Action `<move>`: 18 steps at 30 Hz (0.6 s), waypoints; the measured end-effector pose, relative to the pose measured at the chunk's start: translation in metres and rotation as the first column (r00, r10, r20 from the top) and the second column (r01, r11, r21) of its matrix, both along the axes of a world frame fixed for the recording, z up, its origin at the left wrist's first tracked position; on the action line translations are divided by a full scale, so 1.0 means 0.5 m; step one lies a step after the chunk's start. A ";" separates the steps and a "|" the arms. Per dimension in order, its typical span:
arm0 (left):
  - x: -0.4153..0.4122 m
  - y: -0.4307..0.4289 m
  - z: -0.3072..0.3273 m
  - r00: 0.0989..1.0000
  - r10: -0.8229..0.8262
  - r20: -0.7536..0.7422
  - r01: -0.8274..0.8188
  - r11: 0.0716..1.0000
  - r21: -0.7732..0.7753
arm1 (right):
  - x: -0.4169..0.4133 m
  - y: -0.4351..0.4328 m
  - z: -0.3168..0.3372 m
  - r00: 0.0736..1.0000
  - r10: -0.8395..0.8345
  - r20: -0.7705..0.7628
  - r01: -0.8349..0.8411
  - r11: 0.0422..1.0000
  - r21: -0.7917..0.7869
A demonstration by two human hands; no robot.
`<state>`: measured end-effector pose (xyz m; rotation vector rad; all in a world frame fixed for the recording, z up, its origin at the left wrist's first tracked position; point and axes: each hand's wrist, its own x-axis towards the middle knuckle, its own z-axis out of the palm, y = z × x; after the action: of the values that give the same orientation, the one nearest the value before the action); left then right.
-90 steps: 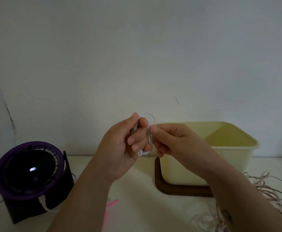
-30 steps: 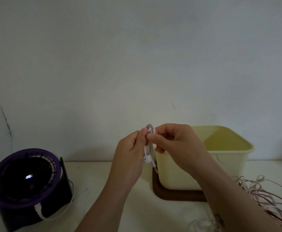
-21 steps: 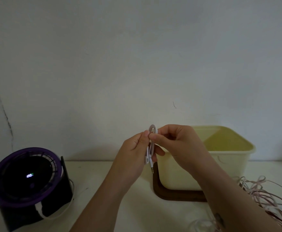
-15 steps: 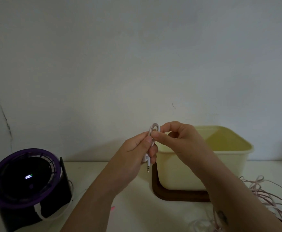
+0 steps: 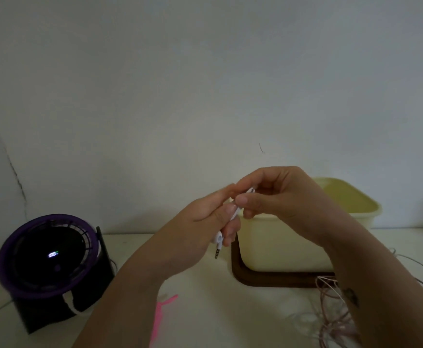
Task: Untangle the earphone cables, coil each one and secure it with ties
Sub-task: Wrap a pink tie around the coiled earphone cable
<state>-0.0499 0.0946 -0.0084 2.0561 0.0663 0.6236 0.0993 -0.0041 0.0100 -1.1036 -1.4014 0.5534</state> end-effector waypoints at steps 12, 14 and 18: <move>-0.151 -0.027 -0.023 0.880 0.426 -0.211 -0.327 0.864 0.382 | -0.126 0.009 -0.045 0.975 -0.096 0.200 0.097 0.995 0.003; -0.191 -0.029 -0.042 0.834 0.501 -0.231 -0.361 0.812 0.459 | -0.163 0.020 -0.065 0.971 -0.077 0.225 0.087 0.996 -0.036; -0.248 0.003 -0.120 0.777 0.595 -0.203 -0.467 0.763 0.447 | -0.227 0.043 -0.114 0.986 -0.058 0.159 0.077 0.991 -0.113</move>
<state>-0.1738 0.0960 -0.0685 2.5194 0.8351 0.6579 -0.0140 0.0176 -0.0470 -1.3085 -1.4741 0.5163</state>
